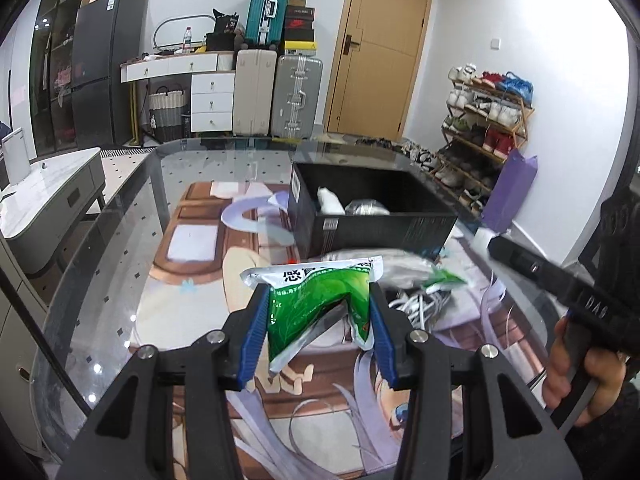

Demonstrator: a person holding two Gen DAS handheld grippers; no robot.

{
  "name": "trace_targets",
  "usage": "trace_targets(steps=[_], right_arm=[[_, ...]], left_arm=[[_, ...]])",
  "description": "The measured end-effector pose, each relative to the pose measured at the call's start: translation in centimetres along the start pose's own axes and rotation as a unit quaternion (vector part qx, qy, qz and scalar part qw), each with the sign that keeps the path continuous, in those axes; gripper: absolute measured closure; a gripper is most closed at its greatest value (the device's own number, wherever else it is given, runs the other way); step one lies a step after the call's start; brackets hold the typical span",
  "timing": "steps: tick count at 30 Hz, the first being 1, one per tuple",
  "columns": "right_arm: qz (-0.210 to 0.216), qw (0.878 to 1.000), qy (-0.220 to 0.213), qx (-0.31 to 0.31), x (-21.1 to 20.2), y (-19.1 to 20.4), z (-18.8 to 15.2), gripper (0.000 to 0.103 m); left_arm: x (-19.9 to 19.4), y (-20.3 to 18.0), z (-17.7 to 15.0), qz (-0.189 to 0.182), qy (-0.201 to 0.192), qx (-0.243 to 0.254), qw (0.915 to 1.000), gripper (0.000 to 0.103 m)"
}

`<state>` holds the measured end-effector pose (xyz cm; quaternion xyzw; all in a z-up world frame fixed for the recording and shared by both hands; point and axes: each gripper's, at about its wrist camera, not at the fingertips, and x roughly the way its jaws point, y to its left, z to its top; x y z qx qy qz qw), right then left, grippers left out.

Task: Organize soft objects
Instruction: 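Grasp the green medicine sachet with the left gripper while the right gripper holds the foam, then lower the foam and green sachet into the black box and open both grippers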

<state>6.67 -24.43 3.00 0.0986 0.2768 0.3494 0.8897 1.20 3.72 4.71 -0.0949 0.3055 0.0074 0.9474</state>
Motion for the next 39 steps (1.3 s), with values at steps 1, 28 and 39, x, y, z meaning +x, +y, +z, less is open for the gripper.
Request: trace_targets(steps=[1, 28, 39], right_arm=[[0.0, 1.0, -0.001, -0.001, 0.0, 0.1, 0.0, 0.029], [-0.006, 0.999, 0.02, -0.049, 4.4, 0.4, 4.7, 0.029], [-0.004, 0.997, 0.043, -0.063, 7.4, -0.4, 6.0, 0.029]], left_arm=[[-0.2, 0.1, 0.2, 0.0, -0.003, 0.0, 1.0, 0.057], [6.0, -1.9, 6.7, -0.037, -0.008, 0.009, 0.9992, 0.057], [8.7, -2.1, 7.6, -0.041, 0.013, 0.01, 0.999, 0.057]])
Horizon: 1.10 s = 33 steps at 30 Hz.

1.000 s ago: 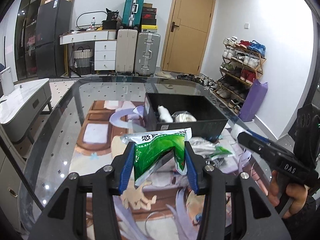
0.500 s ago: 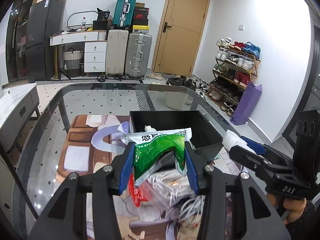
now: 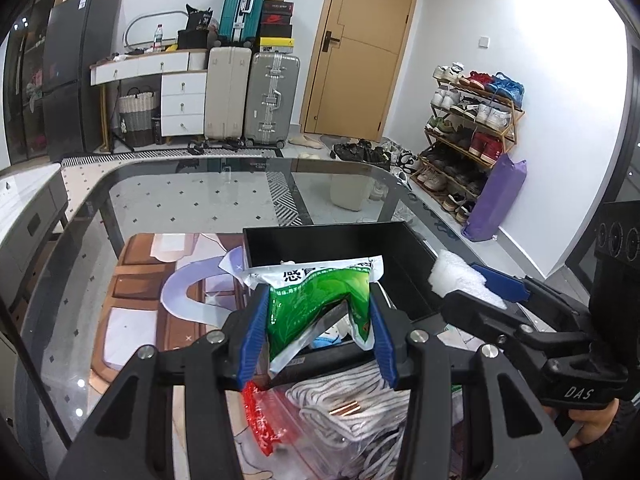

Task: Organize soft objects
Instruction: 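Lower the foam and green sachet into the black box and open both grippers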

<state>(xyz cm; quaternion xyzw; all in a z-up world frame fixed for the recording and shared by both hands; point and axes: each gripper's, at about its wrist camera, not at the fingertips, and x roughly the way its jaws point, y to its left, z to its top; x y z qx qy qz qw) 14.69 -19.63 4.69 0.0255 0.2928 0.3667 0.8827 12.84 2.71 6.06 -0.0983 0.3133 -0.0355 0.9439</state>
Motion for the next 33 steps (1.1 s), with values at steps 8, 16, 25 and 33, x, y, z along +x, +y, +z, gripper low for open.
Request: trace_targets(steps=[8, 16, 25, 33], right_arm=[[0.003, 1.0, 0.014, -0.014, 1.9, -0.5, 1.1, 0.029], [0.007, 0.999, 0.024, -0.022, 3.7, -1.4, 1.8, 0.029], [0.0, 0.998, 0.046, -0.034, 5.8, -2.6, 1.7, 0.029], [0.0, 0.997, 0.054, -0.048, 6.1, -2.4, 1.7, 0.019]], left_arm=[[1.2, -0.1, 1.3, -0.003, 0.0, -0.001, 1.0, 0.057], [2.8, -0.2, 2.1, -0.005, 0.008, 0.005, 0.9999, 0.057], [4.7, -0.1, 1.5, 0.004, 0.032, 0.013, 0.9994, 0.057], [4.9, -0.6, 1.4, 0.01, 0.043, 0.025, 0.9987, 0.05]])
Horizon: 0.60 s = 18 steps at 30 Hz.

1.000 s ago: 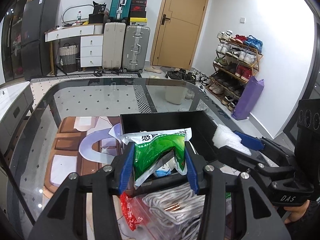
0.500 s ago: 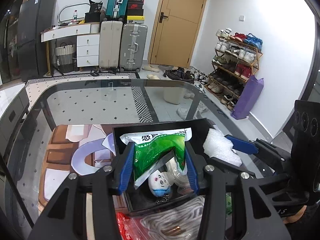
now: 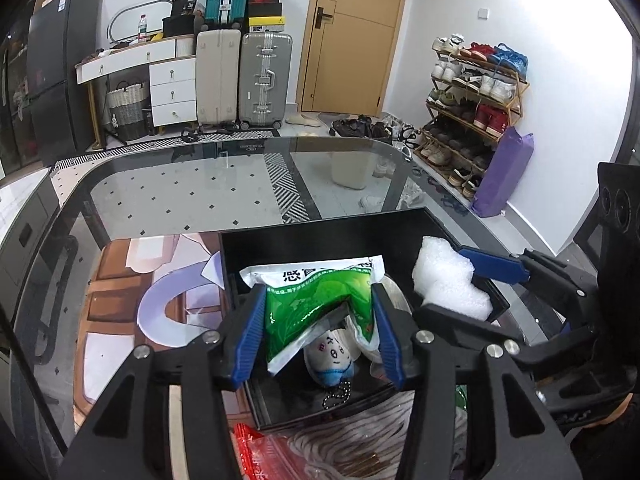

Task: Organize soft objects
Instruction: 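Lower the foam and green sachet into the black box and open both grippers, then withdraw both tools from the box toward the remaining items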

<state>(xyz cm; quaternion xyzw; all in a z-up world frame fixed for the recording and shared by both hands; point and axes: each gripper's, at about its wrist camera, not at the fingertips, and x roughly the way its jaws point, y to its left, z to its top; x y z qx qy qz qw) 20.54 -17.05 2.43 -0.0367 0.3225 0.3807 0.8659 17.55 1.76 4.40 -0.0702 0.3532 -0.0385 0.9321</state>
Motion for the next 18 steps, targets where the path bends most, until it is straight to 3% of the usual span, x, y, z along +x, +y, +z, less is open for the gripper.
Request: trace_targets(steps=[3, 7, 9, 11, 12, 18], right_arm=[[-0.025, 0.999, -0.017, -0.011, -1.0, 0.6, -0.3, 0.008], [-0.042, 0.999, -0.031, 0.005, -2.9, 0.1, -0.8, 0.004], [-0.048, 0.998, -0.036, 0.017, -4.1, -0.1, -1.3, 0.001], [-0.049, 0.998, -0.037, 0.027, -5.1, -0.2, -1.9, 0.001], [-0.05, 0.998, -0.037, 0.03, -5.5, -0.3, -2.1, 0.001], [-0.055, 0.997, -0.032, 0.049, -7.6, 0.3, -4.4, 0.001]], left_arm=[[-0.4, 0.2, -0.1, -0.008, 0.0, -0.003, 1.0, 0.043], [-1.2, -0.3, -0.5, -0.004, -0.002, 0.007, 1.0, 0.038], [-1.6, -0.3, -0.6, -0.015, -0.006, 0.006, 0.9999, 0.026], [-2.6, -0.5, -0.9, -0.026, -0.016, 0.002, 0.9995, 0.005], [-3.0, -0.5, -1.0, -0.025, -0.021, 0.001, 0.9995, 0.0], [-5.6, -0.7, -1.9, -0.019, -0.038, 0.006, 0.9991, 0.0]])
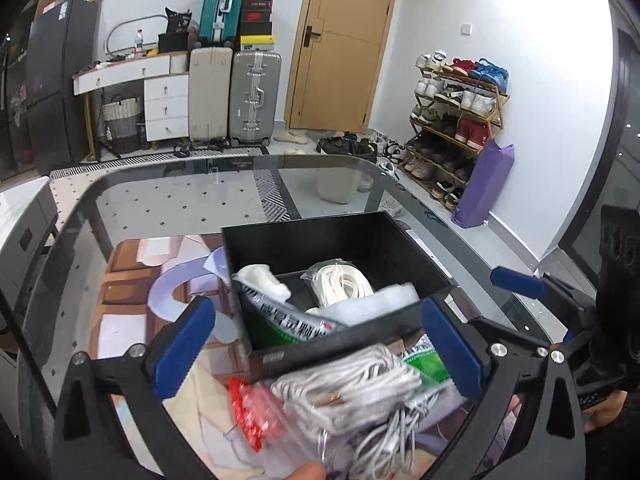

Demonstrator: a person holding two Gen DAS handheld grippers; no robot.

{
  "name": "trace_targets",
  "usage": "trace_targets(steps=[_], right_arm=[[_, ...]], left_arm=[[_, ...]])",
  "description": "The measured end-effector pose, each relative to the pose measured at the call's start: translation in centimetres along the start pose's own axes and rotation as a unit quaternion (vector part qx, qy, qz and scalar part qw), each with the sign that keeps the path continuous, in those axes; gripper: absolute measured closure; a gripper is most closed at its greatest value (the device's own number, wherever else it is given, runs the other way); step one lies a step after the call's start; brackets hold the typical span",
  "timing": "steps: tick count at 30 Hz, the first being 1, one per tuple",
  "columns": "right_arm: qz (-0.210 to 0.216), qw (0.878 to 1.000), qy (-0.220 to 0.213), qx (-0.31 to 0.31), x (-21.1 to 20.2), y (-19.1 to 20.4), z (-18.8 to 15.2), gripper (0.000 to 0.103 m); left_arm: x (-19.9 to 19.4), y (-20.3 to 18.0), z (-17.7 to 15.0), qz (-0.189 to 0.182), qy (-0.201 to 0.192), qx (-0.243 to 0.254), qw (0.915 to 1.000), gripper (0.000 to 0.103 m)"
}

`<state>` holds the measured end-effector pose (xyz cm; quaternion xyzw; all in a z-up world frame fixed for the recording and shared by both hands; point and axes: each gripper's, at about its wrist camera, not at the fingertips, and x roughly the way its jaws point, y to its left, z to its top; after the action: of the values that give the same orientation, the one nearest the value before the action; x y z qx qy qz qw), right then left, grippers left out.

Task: Organize soft objects
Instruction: 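Withdraw both tools from the box toward the remaining items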

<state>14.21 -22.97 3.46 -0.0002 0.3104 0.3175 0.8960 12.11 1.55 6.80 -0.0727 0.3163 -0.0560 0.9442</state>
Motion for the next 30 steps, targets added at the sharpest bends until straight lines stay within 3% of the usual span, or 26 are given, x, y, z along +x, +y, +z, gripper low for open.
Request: trace_targets(steps=[11, 30], right_arm=[[-0.001, 1.0, 0.023, 0.021, -1.3, 0.1, -3.1, 0.001], [-0.007, 0.996, 0.071, 0.05, -0.8, -0.3, -4.7, 0.001]], left_arm=[[-2.1, 1.5, -3.6, 0.047, 0.002, -0.025, 0.9986, 0.0], [-1.7, -0.5, -8.0, 0.039, 0.037, -0.019, 0.9984, 0.0]])
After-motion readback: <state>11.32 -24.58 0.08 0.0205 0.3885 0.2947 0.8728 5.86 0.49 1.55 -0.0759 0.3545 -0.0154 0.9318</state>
